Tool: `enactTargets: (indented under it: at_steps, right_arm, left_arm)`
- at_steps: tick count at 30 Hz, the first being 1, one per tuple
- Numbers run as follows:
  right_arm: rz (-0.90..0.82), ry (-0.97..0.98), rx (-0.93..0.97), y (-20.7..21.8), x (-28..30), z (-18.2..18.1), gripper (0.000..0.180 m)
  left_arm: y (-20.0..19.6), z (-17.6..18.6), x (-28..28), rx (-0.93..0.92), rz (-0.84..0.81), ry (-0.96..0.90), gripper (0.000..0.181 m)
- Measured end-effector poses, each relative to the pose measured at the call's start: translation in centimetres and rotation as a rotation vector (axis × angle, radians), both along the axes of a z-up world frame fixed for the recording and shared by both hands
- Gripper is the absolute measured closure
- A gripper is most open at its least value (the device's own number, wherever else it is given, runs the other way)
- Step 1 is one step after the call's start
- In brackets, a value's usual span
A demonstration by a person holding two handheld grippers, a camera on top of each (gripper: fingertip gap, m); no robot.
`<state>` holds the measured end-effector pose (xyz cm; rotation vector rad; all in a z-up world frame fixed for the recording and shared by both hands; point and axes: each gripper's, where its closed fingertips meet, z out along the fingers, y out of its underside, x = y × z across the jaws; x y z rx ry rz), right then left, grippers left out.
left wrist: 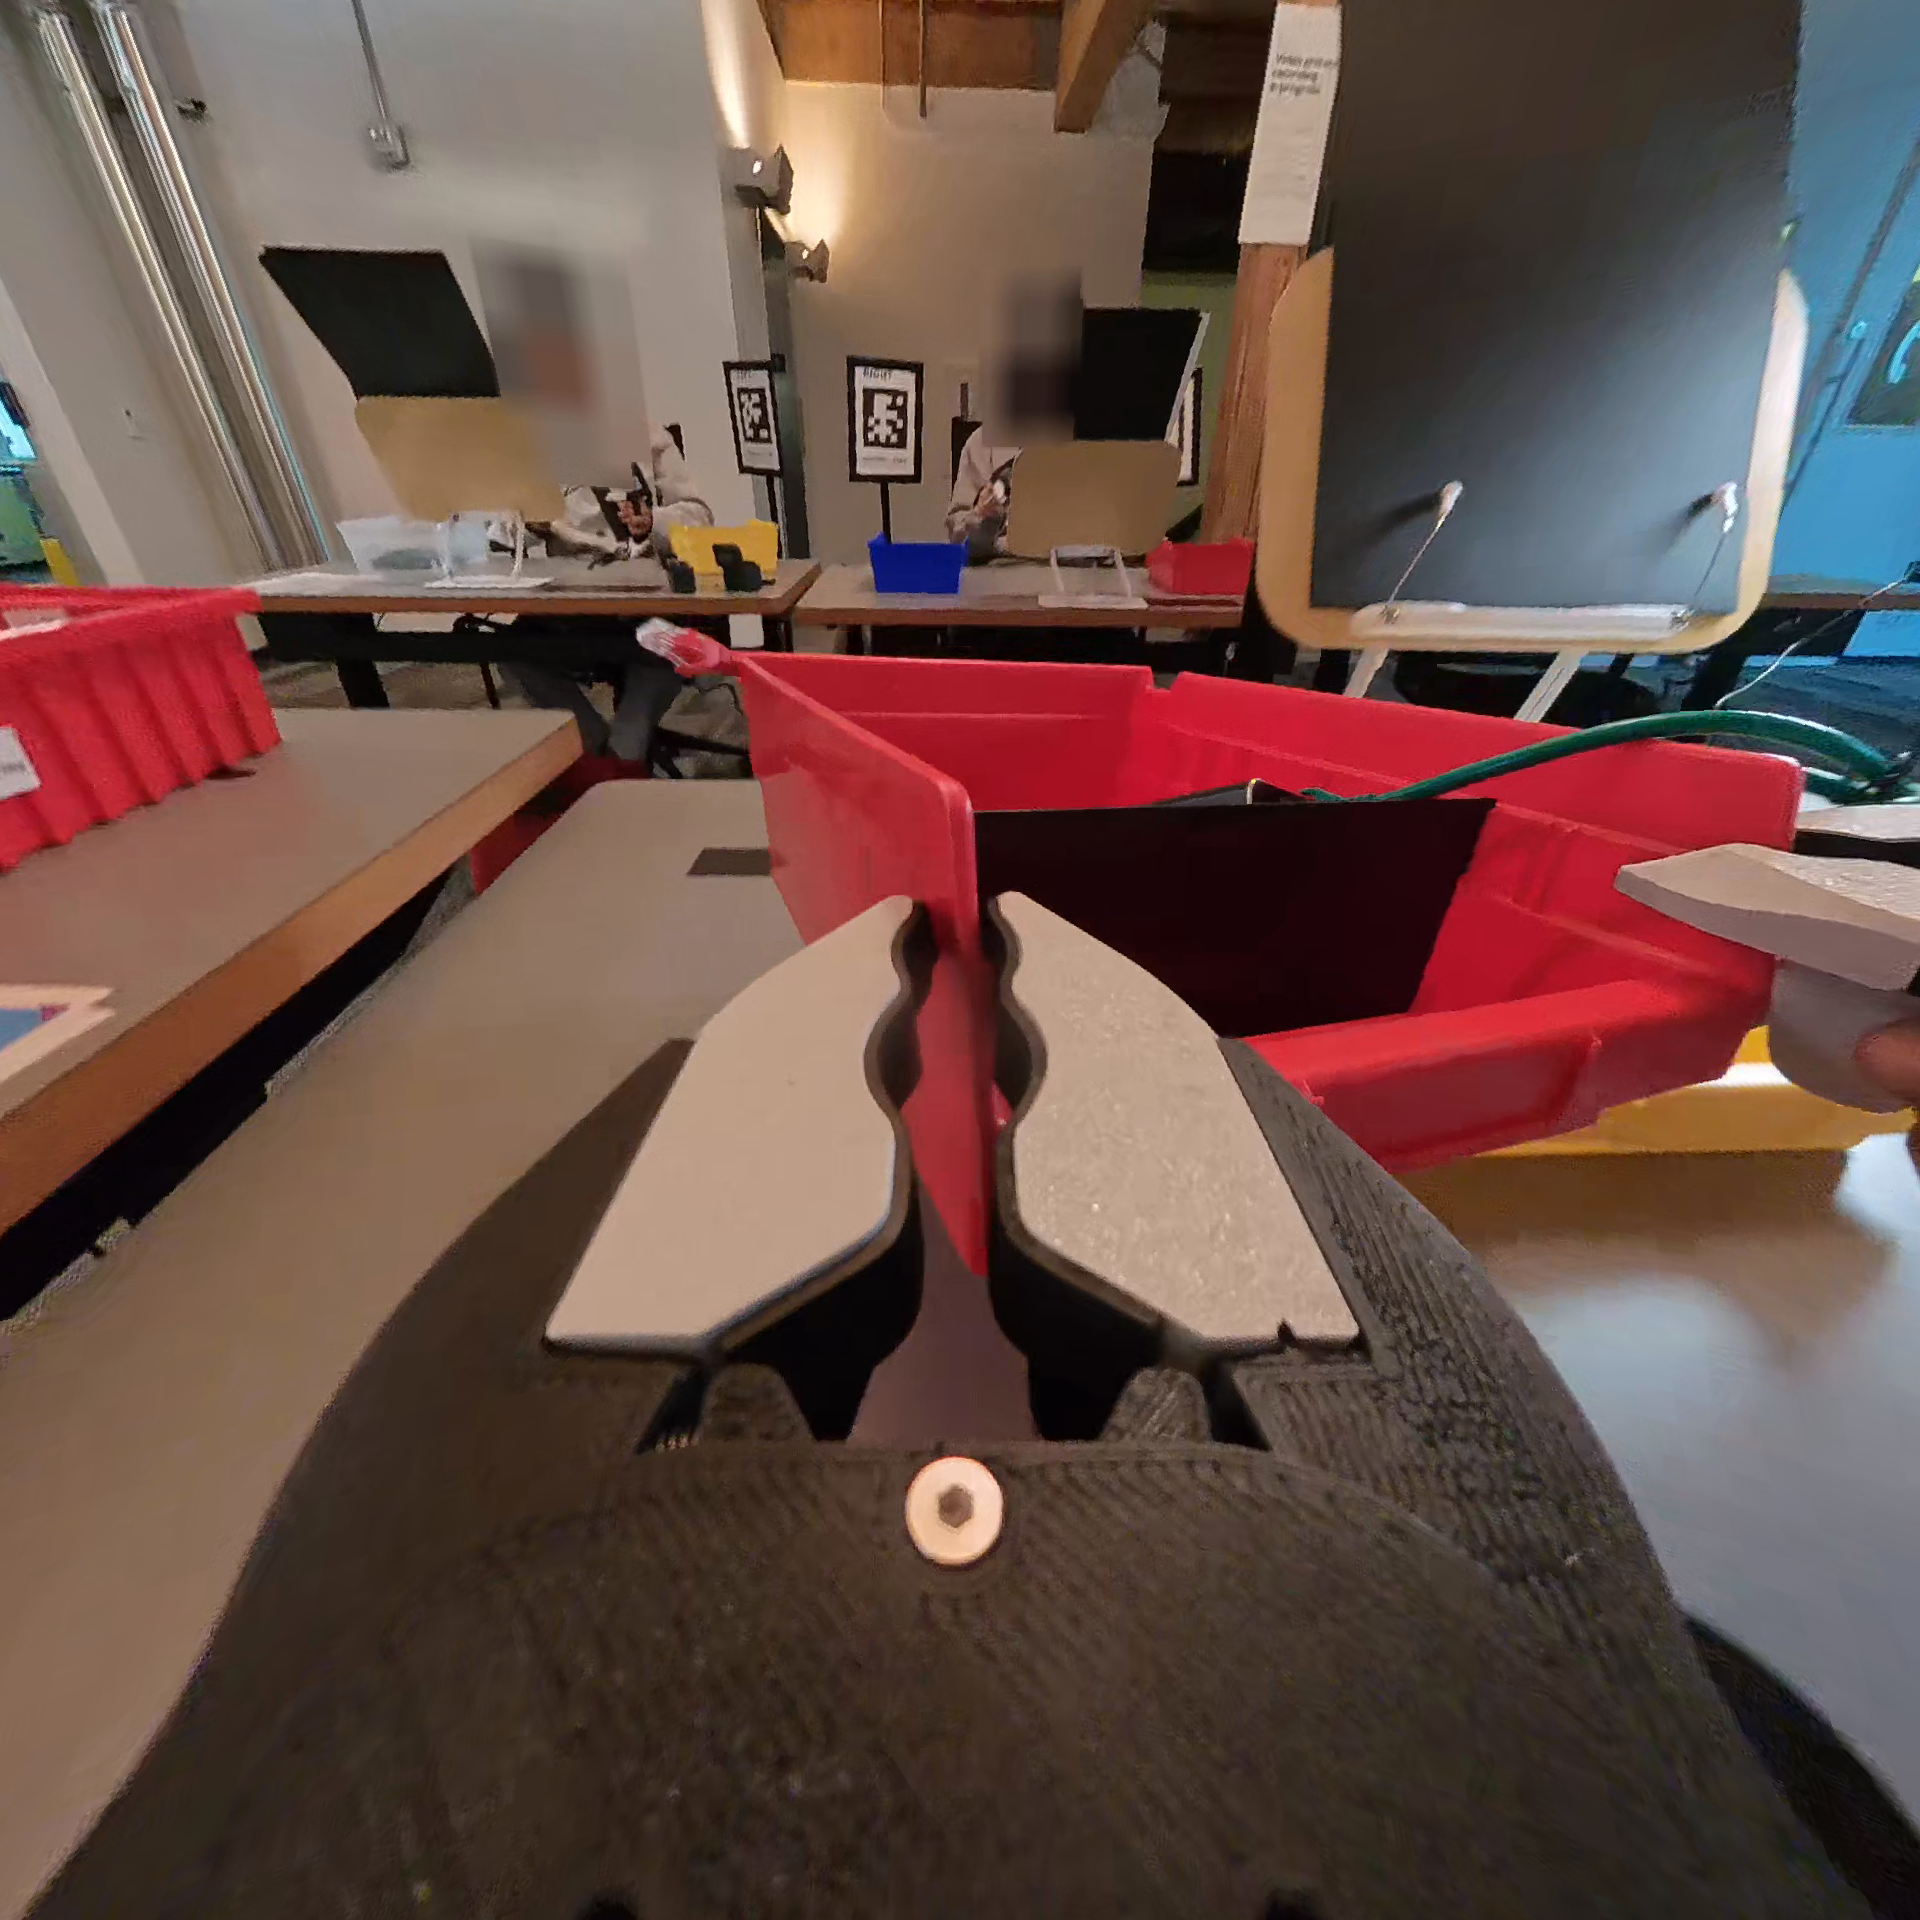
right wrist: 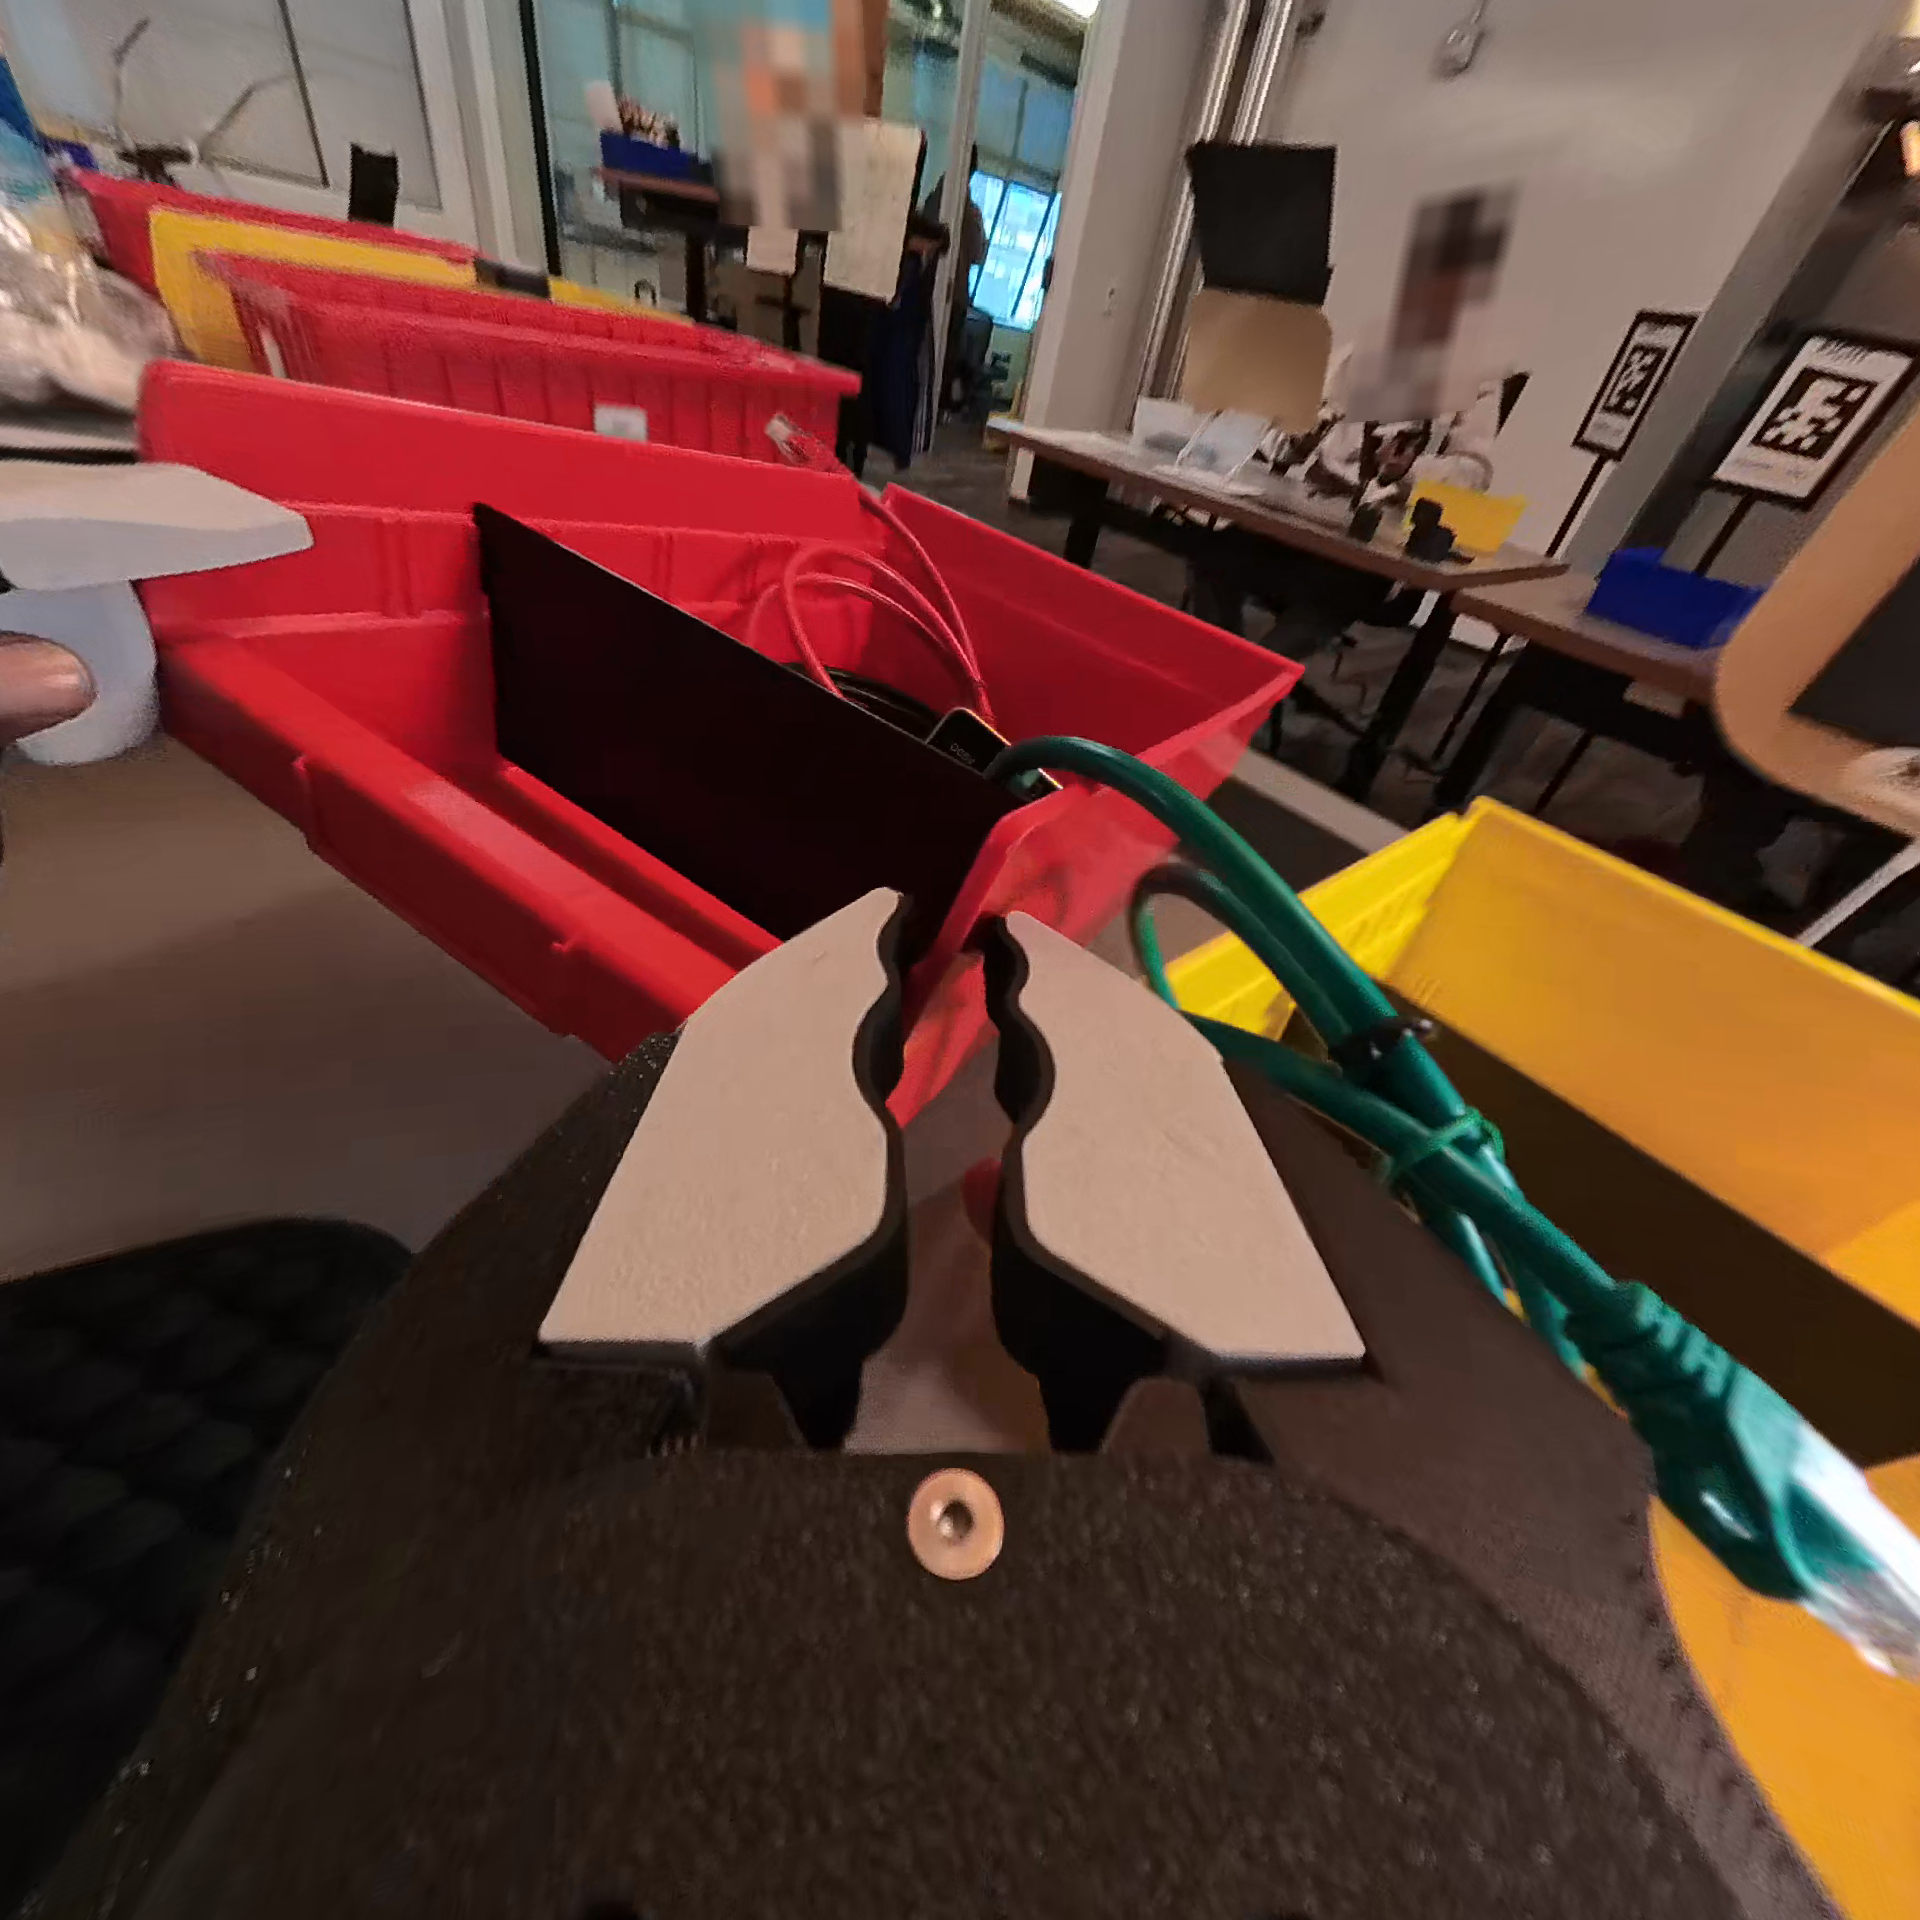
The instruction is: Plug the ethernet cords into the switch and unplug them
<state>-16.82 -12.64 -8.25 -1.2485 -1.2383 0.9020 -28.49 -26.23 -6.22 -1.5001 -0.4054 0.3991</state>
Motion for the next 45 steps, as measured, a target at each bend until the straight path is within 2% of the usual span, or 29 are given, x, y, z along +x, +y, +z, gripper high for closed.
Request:
enactTargets:
  at_steps: [4,10,14,18,21,25,27,30,34,37,41,45]
  right_arm:
    - [0.000,-0.074,-0.007,-0.3,-0.6,-3.4,0.165]
    - [-0.053,-0.156,-0.032,1.3,-0.2,-5.7,0.164]
    - [-0.027,-0.175,-0.054,1.1,0.8,-6.1,0.161]
    - [0.023,-0.181,-0.068,0.9,3.4,-4.6,0.151]
    - [0.035,-0.253,-0.035,2.6,5.7,-4.2,0.143]
    - [0.001,-0.395,0.074,6.3,8.2,-4.5,0.134]
    - [0.029,-0.469,0.092,7.3,8.8,-5.2,0.133]
    - [0.078,-0.603,0.157,8.5,9.1,-6.6,0.129]
    - [0.194,-0.750,0.165,8.8,9.7,-7.9,0.124]
    - [0.246,-0.930,0.241,9.7,10.5,-10.0,0.121]
    - [0.218,-1.025,0.320,10.8,9.2,-12.0,0.120]
    - [0.209,-1.073,0.317,11.8,8.8,-13.3,0.132]
  left_arm:
    - [0.1,-4.0,-1.3,-0.063,0.006,-0.032,0.173]
    - [2.2,-7.2,-1.3,-0.193,-0.043,-0.076,0.171]
    - [4.0,-10.1,-0.6,-0.378,-0.142,-0.145,0.137]
    - [3.8,-9.0,-0.5,-0.388,-0.108,-0.067,0.129]
    - [3.2,-7.2,0.1,-0.429,-0.094,0.046,0.126]
    - [4.0,-4.5,3.0,-0.431,-0.225,0.088,0.129]
    - [4.8,-4.3,4.6,-0.490,-0.320,0.124,0.131]
    - [6.3,-6.1,6.7,-0.641,-0.471,0.169,0.128]
    - [7.1,-9.9,7.0,-0.911,-0.525,0.345,0.123]
    - [7.6,-12.3,7.3,-1.007,-0.596,0.346,0.120]
    - [8.7,-14.4,6.7,-1.096,-0.609,0.390,0.120]
    - [9.6,-15.6,5.7,-1.151,-0.584,0.432,0.128]
